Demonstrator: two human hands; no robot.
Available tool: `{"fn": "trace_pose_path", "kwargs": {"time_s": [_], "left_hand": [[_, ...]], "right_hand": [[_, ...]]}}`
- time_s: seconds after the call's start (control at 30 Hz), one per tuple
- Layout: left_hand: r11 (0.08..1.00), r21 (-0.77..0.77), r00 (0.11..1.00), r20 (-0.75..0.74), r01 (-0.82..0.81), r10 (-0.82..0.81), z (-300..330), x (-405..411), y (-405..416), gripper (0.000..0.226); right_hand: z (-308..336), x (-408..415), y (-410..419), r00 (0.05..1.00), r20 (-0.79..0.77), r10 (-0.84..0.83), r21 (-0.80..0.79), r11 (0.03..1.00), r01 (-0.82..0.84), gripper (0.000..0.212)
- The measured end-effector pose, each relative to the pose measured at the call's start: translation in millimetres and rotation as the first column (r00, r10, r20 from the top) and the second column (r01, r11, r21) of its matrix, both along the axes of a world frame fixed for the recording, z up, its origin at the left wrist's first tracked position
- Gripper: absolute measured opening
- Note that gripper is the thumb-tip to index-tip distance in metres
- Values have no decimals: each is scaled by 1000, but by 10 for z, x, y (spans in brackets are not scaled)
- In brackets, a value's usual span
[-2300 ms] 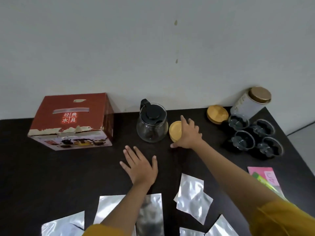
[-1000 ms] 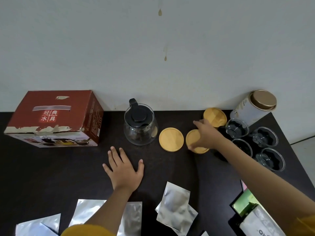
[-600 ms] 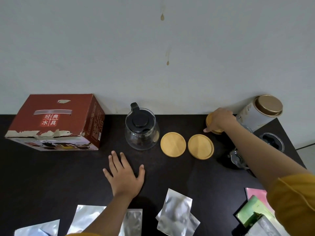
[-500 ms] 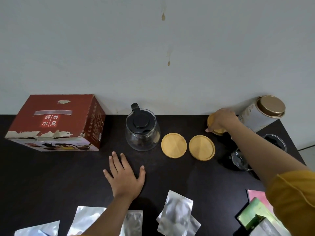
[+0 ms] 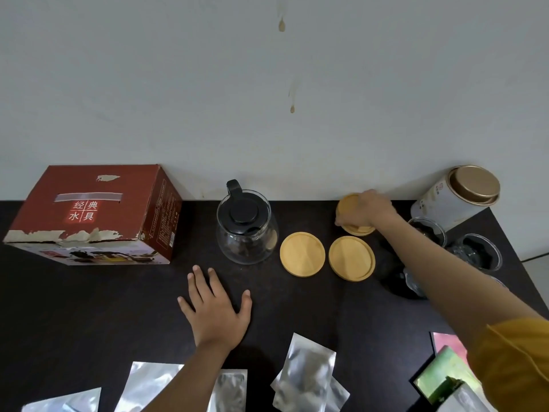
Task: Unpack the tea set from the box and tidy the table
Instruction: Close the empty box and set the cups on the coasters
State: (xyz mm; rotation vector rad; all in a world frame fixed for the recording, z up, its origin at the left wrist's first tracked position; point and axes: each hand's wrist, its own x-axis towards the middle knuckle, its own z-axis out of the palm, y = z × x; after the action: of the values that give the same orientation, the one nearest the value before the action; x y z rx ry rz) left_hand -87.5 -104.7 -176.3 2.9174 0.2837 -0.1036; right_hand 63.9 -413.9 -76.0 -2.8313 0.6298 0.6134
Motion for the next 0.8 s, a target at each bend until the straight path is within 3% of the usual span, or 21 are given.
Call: {"fn": "trace_pose_path", "kwargs": {"time_s": [0.23, 0.43, 0.6, 0.8], "left_hand": [[1000, -5, 1000, 6, -3, 3, 2, -10, -3, 90], [1000, -12, 1000, 11, -4, 4, -3, -6, 4, 89], [1000, -10, 1000, 6, -4, 4, 3, -5, 6, 89], [1000, -6, 1000, -3, 1, -1, 4, -1, 12, 89]], "right_hand": [[-82, 23, 696, 982, 160, -95, 219, 974, 59, 108], [-214, -4, 1085, 939, 232, -252, 296, 938, 179, 106], [-277, -16, 1197, 966, 207, -152, 247, 964, 99, 107], [-268, -40, 1118, 966, 214, -142, 258, 962, 84, 106]]}}
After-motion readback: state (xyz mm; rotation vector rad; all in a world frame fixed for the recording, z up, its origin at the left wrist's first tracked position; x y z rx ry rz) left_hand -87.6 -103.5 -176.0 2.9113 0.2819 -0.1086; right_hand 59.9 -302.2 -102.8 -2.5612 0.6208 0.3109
